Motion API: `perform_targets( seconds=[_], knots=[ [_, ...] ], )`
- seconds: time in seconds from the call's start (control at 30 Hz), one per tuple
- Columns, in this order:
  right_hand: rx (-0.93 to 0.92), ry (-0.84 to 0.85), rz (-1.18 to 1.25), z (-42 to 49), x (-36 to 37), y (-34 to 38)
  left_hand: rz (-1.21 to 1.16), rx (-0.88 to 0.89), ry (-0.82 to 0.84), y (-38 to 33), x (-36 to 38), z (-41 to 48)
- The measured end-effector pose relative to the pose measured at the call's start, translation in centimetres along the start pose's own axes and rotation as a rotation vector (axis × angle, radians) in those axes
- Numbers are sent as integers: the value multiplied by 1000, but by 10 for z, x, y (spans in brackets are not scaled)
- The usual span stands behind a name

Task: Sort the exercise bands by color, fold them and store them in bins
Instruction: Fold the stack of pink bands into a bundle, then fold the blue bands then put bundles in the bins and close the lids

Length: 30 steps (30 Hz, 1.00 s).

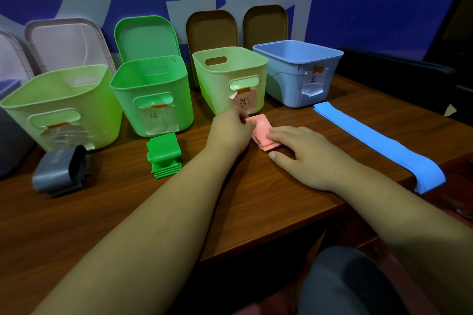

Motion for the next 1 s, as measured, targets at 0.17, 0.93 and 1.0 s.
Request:
perform_targets(
  seconds=[0.17, 0.93, 1.0],
  knots=[
    [2, 6, 11, -1, -2, 0, 44, 41, -9, 1, -5, -3],
    [184, -171, -20, -12, -76, -163, 131, 229, 235, -140, 110, 21],
    [181, -174, -14, -1, -76, -170, 135, 146, 192, -137, 129, 29]
  ],
)
Point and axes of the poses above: each hand's wrist, its own z-axis towards the middle knuckle, its own x-axis out of the palm, y = z × x, the point moved 4 cm from there along z, towards the middle knuckle, and after that the axes turned 1 degree about -z, right-handed, at the moved point
